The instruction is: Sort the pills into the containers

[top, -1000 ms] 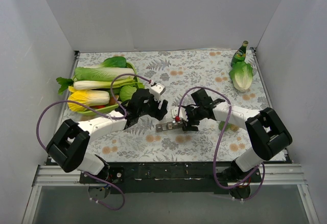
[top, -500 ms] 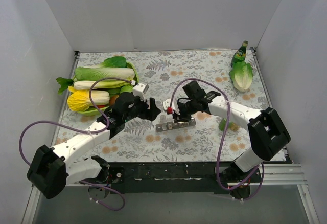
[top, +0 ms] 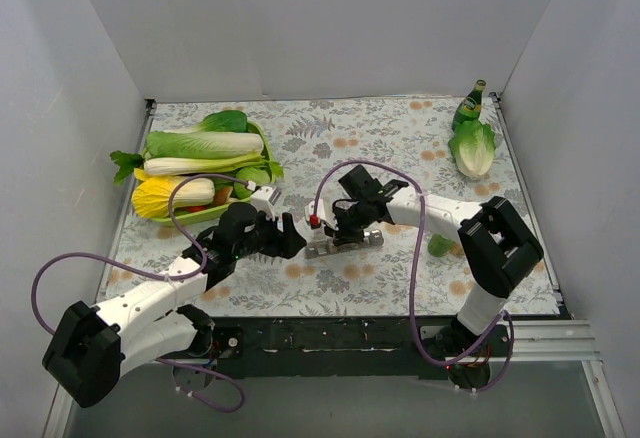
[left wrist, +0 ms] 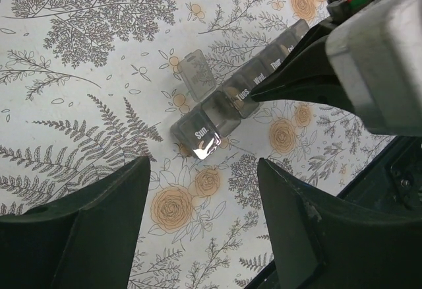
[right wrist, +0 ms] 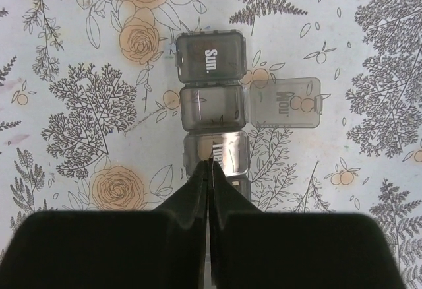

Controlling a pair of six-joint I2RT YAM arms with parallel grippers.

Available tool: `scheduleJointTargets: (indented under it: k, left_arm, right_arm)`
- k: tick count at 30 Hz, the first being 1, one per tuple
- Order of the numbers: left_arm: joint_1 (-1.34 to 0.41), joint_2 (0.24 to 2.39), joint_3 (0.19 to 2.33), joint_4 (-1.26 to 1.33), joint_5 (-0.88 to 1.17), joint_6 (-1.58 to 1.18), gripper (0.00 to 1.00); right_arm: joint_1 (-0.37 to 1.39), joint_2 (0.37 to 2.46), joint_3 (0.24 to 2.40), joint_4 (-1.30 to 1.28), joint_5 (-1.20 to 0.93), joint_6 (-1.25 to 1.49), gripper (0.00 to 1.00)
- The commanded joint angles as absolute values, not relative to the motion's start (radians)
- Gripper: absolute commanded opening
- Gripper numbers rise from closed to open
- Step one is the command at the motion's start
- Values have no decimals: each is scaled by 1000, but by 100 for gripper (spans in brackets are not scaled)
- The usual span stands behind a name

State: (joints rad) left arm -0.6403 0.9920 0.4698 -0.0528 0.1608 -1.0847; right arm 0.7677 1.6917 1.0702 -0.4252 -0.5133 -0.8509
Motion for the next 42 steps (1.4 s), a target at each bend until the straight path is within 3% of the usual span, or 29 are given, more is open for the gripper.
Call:
scheduleJointTargets:
  k: [1,15,42]
  left_arm:
    - [-635,956,465,-49,155,-1098,65]
    - [-635,1002,425,-5,180,-1121,65]
    - [-630,844,483,-109,94,-1112,70]
  right_arm:
    - [778,1723,1101,-436,-485,-836,1]
    - [782,1738,1141,-449,-483,-825,1]
    - [782,1802,1190,-492,-482,-779,1]
